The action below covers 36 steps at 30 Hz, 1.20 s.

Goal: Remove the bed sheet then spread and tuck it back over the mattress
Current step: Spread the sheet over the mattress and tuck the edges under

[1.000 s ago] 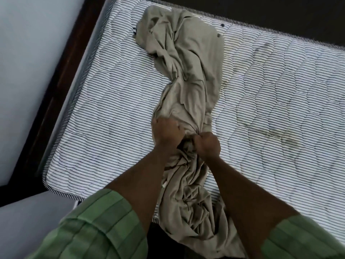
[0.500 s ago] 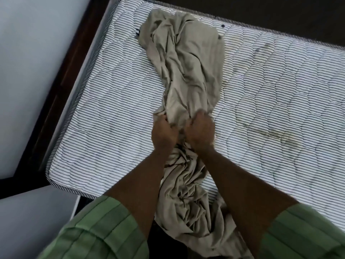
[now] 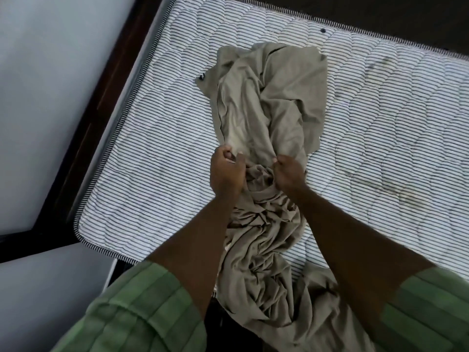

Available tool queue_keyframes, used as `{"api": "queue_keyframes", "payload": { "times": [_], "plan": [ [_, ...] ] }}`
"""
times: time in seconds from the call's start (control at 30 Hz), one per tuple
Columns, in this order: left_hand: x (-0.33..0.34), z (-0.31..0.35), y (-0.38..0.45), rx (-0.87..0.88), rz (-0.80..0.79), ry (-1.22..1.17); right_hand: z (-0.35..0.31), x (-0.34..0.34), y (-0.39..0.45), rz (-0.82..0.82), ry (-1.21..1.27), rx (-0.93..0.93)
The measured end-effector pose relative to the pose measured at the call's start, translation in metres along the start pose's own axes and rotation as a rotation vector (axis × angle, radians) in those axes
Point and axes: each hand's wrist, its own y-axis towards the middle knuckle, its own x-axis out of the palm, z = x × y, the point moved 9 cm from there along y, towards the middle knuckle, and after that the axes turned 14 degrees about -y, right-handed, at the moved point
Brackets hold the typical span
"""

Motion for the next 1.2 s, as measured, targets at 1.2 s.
{"api": "queue_keyframes", "payload": {
  "times": [1.2],
  "plan": [
    [-0.094, -0.035, 0.126, -0.441, 0.119, -1.389, -0.218, -0.016, 0.035, 0.225, -0.619, -0.785]
  ]
}}
